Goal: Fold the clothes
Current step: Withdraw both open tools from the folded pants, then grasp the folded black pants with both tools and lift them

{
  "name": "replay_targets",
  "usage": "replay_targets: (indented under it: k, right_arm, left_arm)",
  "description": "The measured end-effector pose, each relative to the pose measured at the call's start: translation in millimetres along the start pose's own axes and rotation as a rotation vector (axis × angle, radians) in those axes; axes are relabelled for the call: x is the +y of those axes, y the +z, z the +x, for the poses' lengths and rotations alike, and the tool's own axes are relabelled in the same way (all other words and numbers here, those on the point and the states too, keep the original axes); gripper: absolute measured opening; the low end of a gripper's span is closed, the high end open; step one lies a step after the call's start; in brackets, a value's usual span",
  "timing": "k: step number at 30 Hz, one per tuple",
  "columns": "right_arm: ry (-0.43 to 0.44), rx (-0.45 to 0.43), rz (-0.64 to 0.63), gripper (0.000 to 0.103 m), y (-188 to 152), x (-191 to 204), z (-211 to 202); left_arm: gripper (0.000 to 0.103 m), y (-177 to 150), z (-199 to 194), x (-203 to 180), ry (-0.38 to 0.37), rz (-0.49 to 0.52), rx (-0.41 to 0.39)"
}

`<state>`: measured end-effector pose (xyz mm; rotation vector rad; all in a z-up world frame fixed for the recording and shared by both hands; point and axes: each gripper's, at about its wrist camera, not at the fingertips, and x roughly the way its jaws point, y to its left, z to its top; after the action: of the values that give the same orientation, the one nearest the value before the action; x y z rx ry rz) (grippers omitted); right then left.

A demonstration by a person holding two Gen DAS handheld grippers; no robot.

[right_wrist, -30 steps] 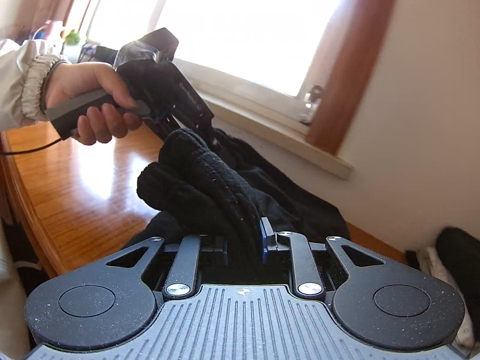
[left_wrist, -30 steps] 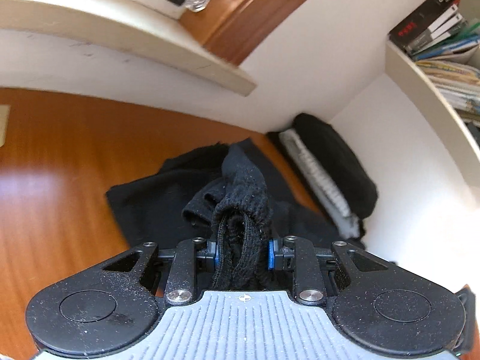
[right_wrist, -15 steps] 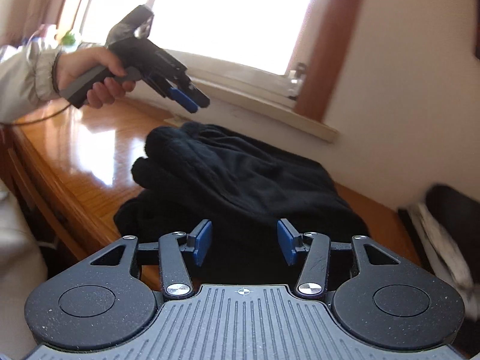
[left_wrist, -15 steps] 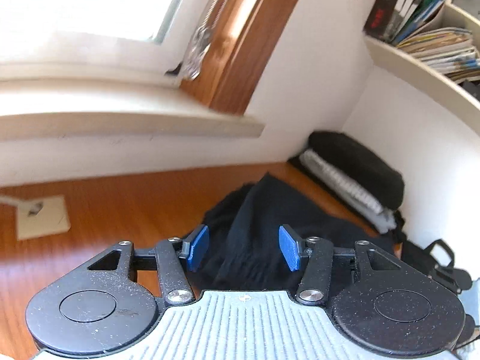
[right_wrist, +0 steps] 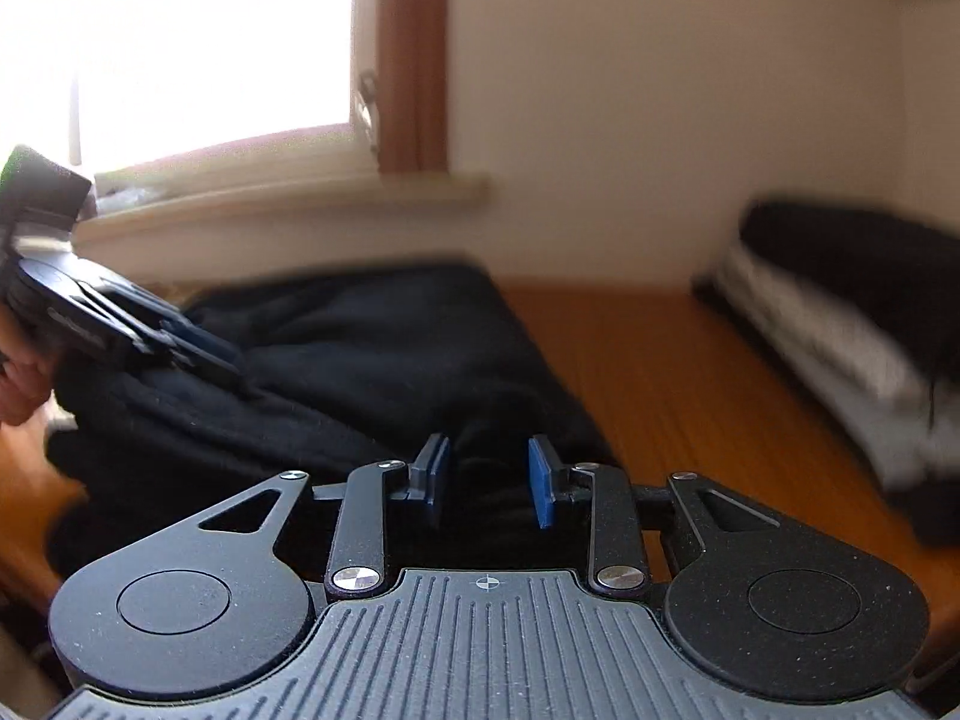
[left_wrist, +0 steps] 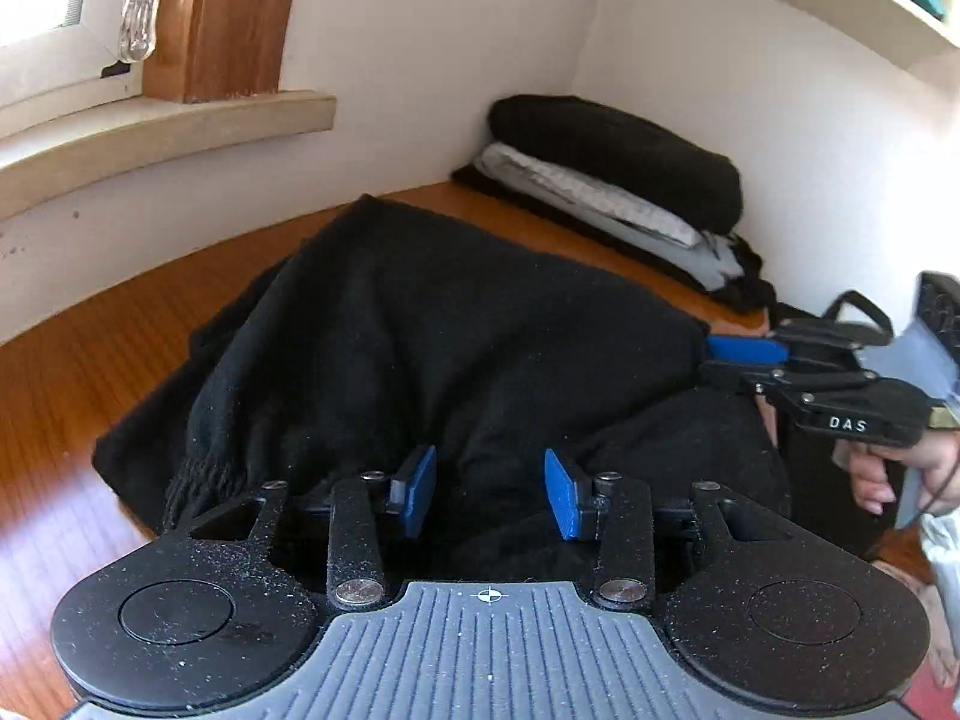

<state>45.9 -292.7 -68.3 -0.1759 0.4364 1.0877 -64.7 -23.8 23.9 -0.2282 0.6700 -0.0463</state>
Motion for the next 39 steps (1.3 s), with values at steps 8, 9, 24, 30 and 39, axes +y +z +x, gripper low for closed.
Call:
replay_targets:
  k: [8, 9, 24, 30, 39]
  right_arm:
    - [-0.044, -0.072, 0.080, 0.046, -9.2, 4.8, -14.6]
    - [-0.059, -0.090, 0.091, 0.055, -8.4, 5.4, -19.2]
    - [-0.196, -0.074, 0.431, 0.073, -11.2, -18.9, 0.8]
    - [-0.194, -0.046, 0.482, 0.074, -9.0, -22.0, 5.8]
    - [-0.051, -0.077, 0.621, 0.078, -14.5, -36.1, 7.8]
  left_arm:
    - [0.054, 17.2, -25.3, 20.2, -0.024, -0.035, -0.043]
    - [0.055, 21.4, -30.0, 29.0, -0.018, -0.037, -0.061]
    - [0.076, 33.0, 8.7, 136.2, -0.102, -0.104, 0.053]
    - [0.081, 35.1, 9.2, 148.9, -0.159, -0.088, 0.081]
    - [0.082, 40.9, 22.9, 143.3, -0.177, -0.094, 0.091]
